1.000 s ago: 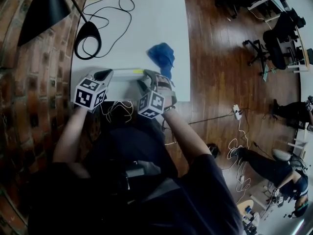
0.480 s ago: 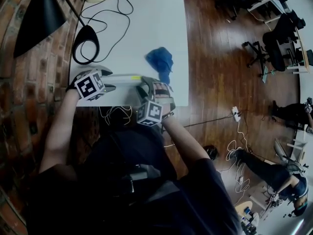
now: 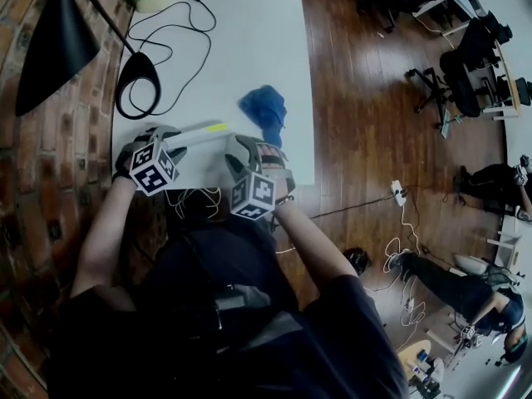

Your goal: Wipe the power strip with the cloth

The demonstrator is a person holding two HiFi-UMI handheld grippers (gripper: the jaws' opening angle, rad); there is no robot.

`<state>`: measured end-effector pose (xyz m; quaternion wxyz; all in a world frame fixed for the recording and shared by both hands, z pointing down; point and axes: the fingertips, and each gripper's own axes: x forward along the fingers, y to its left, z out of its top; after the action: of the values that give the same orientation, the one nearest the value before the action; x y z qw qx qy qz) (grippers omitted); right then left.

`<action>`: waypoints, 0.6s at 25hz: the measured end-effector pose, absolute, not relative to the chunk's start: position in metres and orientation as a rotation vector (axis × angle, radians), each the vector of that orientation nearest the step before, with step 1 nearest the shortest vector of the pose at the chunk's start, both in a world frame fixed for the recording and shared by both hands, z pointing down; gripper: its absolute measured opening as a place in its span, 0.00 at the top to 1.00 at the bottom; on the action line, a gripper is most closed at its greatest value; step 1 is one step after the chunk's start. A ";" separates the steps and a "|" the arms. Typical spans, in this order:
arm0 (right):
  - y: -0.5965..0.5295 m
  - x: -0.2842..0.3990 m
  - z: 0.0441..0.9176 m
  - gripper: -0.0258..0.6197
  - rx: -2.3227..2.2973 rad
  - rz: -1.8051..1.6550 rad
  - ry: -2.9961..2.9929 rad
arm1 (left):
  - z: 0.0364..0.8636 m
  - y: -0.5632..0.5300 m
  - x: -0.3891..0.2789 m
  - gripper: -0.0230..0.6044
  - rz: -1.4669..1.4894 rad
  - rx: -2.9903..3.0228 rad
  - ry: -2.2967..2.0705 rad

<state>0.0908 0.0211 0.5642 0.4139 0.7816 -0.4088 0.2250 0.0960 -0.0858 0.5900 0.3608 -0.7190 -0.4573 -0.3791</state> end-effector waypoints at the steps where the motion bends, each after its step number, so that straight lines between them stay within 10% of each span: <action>1: 0.020 0.094 0.561 0.58 1.979 0.570 -1.036 | 0.591 -0.089 0.099 0.66 -0.945 -1.869 -1.125; 7: -0.026 0.121 0.539 0.59 1.953 0.470 -1.131 | 0.593 -0.091 0.101 0.65 -0.753 -1.859 -0.902; 12: -0.040 0.100 0.553 0.86 1.767 0.379 -1.228 | 0.589 -0.096 0.097 0.65 -0.676 -1.872 -0.764; 15: -0.037 0.091 0.555 0.87 1.780 0.321 -1.212 | 0.587 -0.096 0.092 0.67 -0.641 -1.862 -0.730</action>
<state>0.0906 -0.0368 0.5549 0.4637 0.7245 -0.4930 0.1304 0.0915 -0.0958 0.5872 0.4976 -0.7690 -0.3015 -0.2648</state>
